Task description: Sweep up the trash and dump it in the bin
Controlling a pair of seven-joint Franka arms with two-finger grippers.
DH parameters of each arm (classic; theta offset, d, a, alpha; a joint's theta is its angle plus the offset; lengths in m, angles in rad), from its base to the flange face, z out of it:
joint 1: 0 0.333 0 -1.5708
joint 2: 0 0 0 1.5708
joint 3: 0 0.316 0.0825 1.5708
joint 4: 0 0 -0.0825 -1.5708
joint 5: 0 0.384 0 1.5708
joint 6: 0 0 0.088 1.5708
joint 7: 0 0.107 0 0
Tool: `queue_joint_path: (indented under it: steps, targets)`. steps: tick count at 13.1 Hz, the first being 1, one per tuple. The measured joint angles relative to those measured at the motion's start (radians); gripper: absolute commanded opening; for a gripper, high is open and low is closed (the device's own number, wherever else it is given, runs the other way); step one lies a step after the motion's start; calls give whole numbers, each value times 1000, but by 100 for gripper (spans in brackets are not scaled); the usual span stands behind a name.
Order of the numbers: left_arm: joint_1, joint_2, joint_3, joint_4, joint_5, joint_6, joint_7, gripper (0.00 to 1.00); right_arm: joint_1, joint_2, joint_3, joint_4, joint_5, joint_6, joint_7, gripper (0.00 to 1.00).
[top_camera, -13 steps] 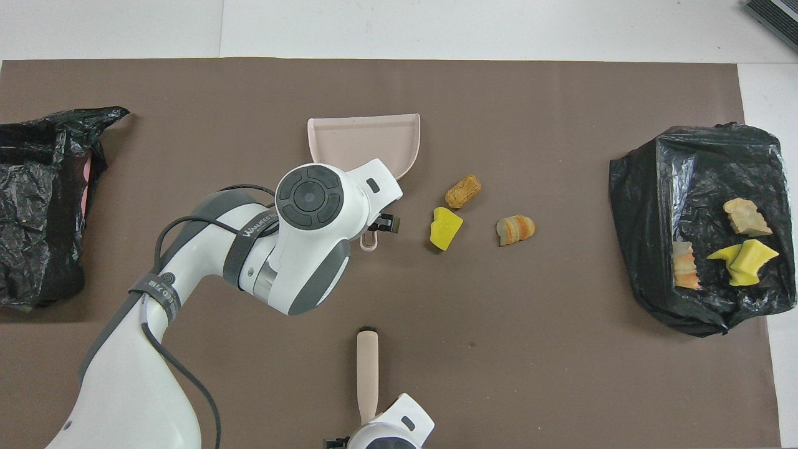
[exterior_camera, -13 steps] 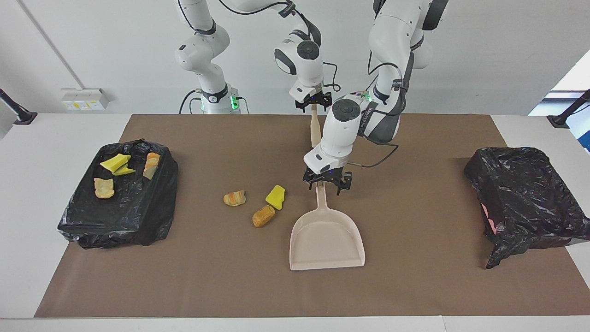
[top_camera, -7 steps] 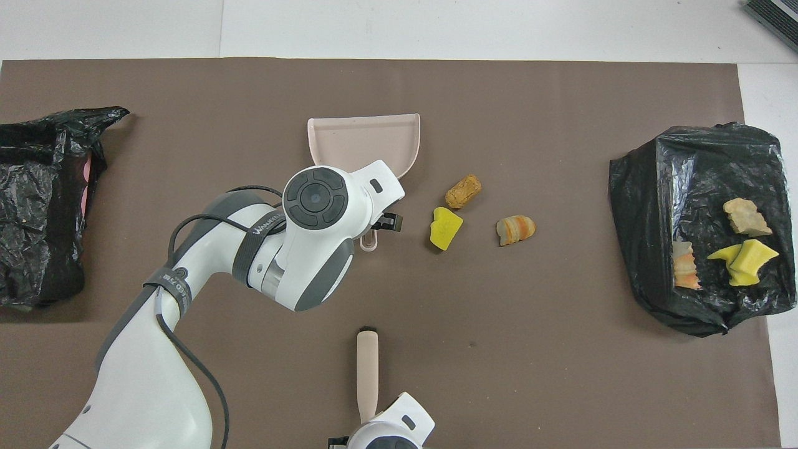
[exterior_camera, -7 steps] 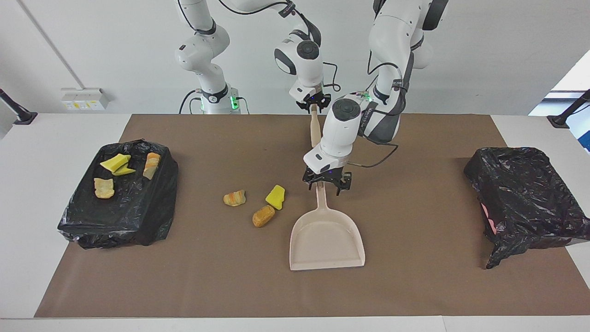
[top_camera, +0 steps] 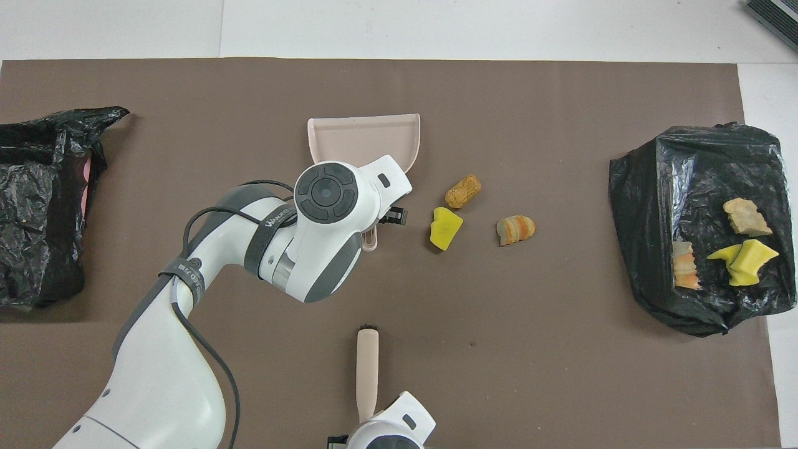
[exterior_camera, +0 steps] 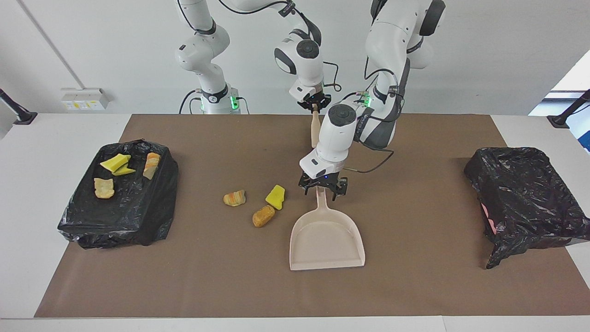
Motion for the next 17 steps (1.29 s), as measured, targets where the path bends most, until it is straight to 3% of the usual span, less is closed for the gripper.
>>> queue_joint_path:
  steps: [3, 8, 13, 17]
  targets:
    - [1, 0, 7, 7, 56, 0, 0, 3, -74, -100, -3, -1, -61, -147, 0, 0]
    - [3, -35, 13, 21, 143, -66, 95, 0, -261, -193, -7, -2, -142, -307, -78, 0]
    - [7, -135, 24, 21, 160, -298, 476, 0, -416, -181, -7, 14, -346, -329, -265, 0]
    - [21, -144, 33, 16, 171, -337, 787, 0, -662, -78, -11, 107, -434, -345, -628, 0]
